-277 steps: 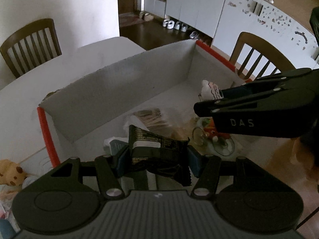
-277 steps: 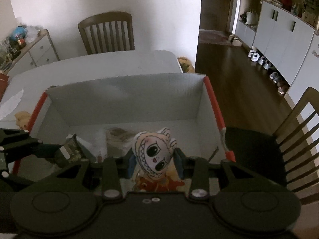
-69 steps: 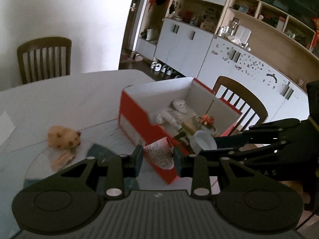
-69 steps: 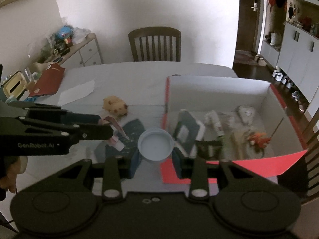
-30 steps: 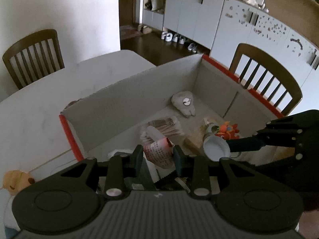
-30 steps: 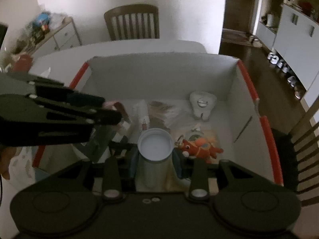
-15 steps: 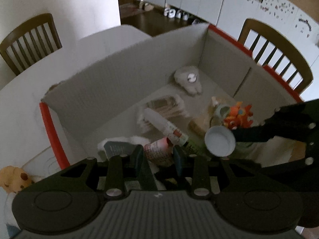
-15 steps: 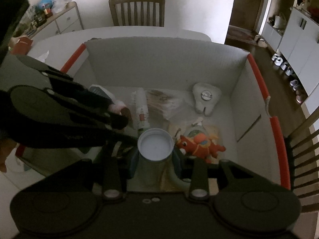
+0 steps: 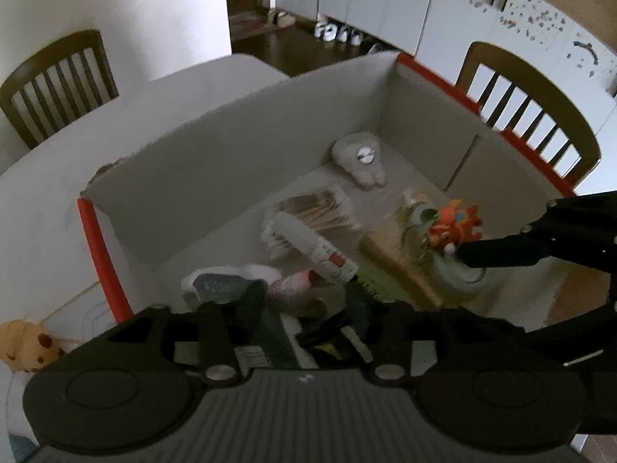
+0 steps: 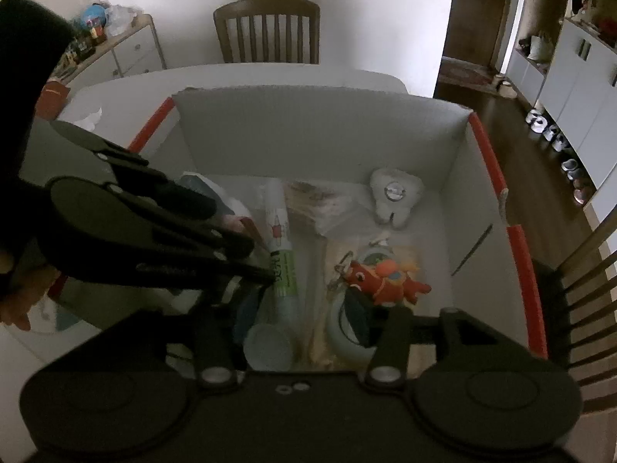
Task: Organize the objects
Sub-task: 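Open the left tool to drop the pink cup while the right tool releases the lid, then move both tools back toward the pig plush and snack packet on the table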
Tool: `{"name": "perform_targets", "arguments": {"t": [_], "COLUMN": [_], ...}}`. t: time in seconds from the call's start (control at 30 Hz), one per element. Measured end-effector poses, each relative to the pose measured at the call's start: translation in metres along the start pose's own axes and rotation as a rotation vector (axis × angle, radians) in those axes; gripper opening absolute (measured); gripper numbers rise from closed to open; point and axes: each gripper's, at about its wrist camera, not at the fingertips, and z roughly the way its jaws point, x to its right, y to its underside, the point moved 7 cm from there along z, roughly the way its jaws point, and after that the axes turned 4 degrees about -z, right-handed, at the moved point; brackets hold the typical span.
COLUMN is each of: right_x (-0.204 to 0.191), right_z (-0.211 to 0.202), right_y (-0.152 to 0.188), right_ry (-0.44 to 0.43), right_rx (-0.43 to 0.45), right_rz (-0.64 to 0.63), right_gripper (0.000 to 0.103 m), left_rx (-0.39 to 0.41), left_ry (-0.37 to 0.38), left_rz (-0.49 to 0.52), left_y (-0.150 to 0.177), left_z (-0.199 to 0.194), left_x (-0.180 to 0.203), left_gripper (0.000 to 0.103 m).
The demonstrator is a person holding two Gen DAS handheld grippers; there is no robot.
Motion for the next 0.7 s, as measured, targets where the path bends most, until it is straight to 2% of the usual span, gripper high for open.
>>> {"name": "perform_targets", "arguments": {"t": [0.13, 0.5, 0.7], "right_x": [0.001, -0.007, -0.021], "right_z": [-0.008, -0.045, -0.06], "right_y": [0.0, 0.0, -0.004], "right_ry": [0.002, 0.006, 0.008], "right_rx": [0.014, 0.08, 0.117], "right_rz": [0.01, 0.028, 0.05], "right_gripper": [0.052, 0.058, 0.063], "left_rx": [0.031, 0.126, 0.183], "left_ry": [-0.002, 0.034, 0.051], "left_rz": [-0.001, -0.034, -0.017], "left_y": [0.0, 0.006, 0.015], "left_z": [-0.01, -0.052, -0.08], "left_x": [0.003, -0.01, -0.018], "left_gripper": [0.063, 0.063, 0.063]}}
